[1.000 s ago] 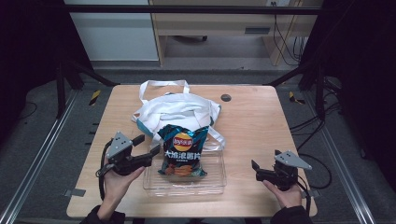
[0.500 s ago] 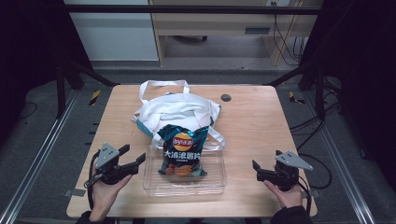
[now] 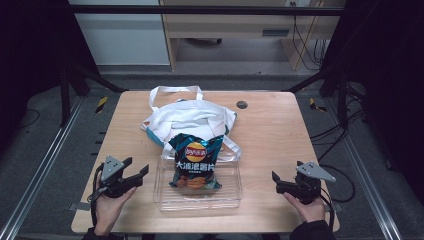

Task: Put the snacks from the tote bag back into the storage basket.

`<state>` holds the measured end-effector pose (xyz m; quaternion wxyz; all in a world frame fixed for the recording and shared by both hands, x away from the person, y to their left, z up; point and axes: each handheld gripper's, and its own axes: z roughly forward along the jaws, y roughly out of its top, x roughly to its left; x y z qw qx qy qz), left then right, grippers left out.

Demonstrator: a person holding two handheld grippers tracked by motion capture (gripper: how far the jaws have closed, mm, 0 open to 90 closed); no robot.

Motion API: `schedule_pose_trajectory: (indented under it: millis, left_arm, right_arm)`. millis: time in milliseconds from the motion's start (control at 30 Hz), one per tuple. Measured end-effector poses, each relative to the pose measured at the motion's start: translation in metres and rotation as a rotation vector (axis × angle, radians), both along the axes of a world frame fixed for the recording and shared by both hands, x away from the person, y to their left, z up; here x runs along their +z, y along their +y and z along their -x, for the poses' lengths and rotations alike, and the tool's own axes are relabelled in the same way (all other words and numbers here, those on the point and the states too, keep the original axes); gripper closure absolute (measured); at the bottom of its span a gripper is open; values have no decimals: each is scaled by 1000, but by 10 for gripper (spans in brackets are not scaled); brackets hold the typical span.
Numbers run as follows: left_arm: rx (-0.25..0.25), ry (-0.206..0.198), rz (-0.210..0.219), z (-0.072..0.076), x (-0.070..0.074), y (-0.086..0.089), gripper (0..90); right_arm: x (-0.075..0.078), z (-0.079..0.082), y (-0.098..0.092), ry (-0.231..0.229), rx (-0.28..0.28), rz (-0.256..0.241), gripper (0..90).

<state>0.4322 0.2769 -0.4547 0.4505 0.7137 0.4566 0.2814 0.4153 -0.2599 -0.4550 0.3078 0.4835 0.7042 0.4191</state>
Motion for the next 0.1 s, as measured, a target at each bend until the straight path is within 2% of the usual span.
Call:
schedule_pose_trajectory:
  millis: [100]
  left_arm:
    - [10, 4, -2, -3, -1, 3, 305]
  right_arm:
    - [0, -1, 0, 2, -4, 0, 53]
